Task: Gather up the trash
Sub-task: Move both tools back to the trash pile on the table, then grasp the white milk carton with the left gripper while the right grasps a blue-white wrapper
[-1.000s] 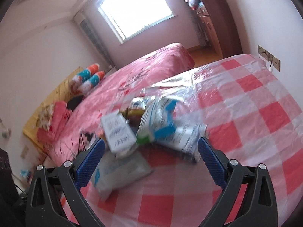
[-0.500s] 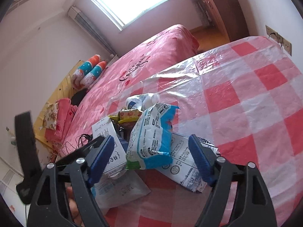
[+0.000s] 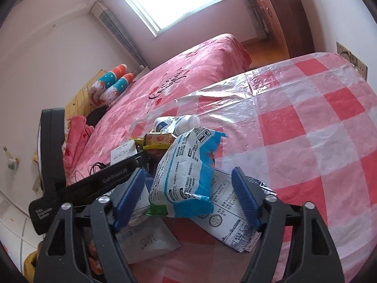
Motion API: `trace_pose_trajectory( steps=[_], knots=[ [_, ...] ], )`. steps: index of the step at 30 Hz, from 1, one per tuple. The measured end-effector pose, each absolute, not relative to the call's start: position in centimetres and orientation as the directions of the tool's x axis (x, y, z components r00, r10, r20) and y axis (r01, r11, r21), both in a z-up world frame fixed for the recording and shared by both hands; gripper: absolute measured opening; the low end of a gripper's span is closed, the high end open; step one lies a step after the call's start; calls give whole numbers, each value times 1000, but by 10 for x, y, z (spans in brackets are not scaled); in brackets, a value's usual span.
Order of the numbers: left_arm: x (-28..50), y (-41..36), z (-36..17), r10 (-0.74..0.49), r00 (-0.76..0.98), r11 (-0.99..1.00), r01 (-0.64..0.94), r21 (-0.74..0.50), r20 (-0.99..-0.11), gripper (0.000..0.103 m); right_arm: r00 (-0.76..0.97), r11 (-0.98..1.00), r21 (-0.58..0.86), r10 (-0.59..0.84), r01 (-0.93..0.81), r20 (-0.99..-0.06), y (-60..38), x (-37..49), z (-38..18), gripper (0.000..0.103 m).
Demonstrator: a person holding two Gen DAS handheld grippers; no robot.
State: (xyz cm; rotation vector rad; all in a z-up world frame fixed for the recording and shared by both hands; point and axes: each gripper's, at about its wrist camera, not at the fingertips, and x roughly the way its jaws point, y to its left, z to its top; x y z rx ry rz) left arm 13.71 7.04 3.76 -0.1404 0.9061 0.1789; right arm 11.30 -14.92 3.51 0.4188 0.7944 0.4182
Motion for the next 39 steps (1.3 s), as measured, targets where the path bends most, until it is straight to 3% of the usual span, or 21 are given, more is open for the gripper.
trace_pose_trajectory(
  steps=[6, 11, 12, 39],
  knots=[
    [129, 64, 37, 92, 613, 980, -194, -37, -784, 67, 621, 859, 465, 488, -216, -613, -143, 112, 33, 46],
    [122, 63, 37, 78, 622, 983, -177, -43, -779, 65, 632, 873, 429, 471, -233, -615, -140, 108, 35, 44],
    [119, 63, 38, 69, 628, 984, -170, -50, -775, 56, 633, 872, 430, 473, -236, -613, -141, 107, 35, 43],
    [23, 103, 69, -123, 700, 964, -84, -252, -703, 55, 576, 731, 607, 654, -313, -491, -152, 78, 32, 38]
  ],
)
